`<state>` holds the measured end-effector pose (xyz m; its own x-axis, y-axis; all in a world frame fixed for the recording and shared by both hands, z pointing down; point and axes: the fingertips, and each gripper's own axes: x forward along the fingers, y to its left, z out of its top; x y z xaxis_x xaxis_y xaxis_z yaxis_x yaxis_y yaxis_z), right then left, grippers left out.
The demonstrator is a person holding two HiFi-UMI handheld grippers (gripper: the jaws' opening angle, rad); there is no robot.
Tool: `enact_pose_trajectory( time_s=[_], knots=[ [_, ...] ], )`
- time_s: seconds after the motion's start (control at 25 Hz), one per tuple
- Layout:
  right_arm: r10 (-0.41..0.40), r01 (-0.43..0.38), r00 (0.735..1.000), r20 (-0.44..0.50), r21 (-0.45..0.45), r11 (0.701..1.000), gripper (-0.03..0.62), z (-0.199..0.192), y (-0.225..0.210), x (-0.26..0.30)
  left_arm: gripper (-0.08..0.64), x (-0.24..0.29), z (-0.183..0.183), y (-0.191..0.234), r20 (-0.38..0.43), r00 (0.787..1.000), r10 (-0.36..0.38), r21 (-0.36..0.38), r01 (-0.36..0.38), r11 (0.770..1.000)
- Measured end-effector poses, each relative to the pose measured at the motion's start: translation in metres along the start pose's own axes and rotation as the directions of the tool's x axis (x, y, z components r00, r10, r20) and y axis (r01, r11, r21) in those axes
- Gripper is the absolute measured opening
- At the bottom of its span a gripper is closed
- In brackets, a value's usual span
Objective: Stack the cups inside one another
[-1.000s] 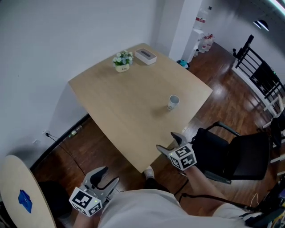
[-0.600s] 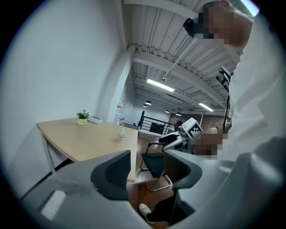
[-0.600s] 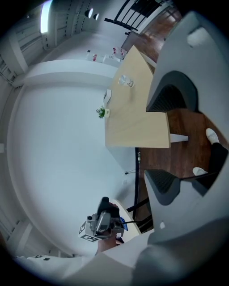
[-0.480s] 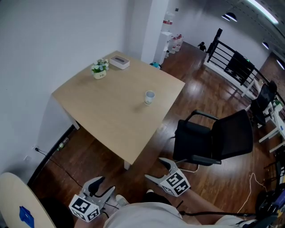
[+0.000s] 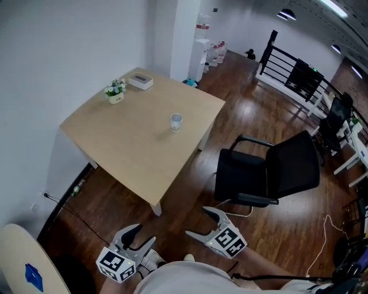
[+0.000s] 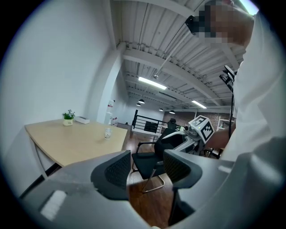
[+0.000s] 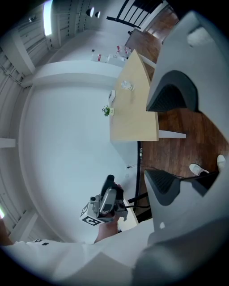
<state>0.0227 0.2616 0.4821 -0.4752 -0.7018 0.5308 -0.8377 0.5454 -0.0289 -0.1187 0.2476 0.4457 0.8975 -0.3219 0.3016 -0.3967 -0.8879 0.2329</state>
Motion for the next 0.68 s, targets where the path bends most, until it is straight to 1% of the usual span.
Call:
enact_pose_trajectory(
  time_s=[0.16, 0.32, 0.44, 0.68],
  knots=[
    [0.009, -0.009, 1.0, -0.002, -0.031, 0.999, 0.4, -0.01, 0.002, -0.013, 0.242, 0.01, 0.0, -0.02, -0.011, 1.0, -0.004, 0.011, 0.004, 1.0],
    [0.025, -0.025, 1.0, 0.009, -0.028, 0.999, 0.4, -0.015, 0.006, -0.023, 0.242, 0.01, -0.008, -0.032, -0.028, 1.0, 0.007, 0.003, -0.007, 1.0],
    [0.028, -0.027, 1.0, 0.006, -0.033, 0.999, 0.4, -0.02, 0.005, -0.028, 0.242, 0.017, -0.011, -0.037, -0.03, 1.0, 0.002, 0.003, -0.002, 1.0],
    [0.021, -0.021, 1.0, -0.009, -0.023, 0.999, 0.4, -0.024, 0.003, -0.029, 0.242, 0.024, -0.005, -0.039, -0.023, 1.0, -0.02, 0.014, 0.02, 1.0]
  ],
)
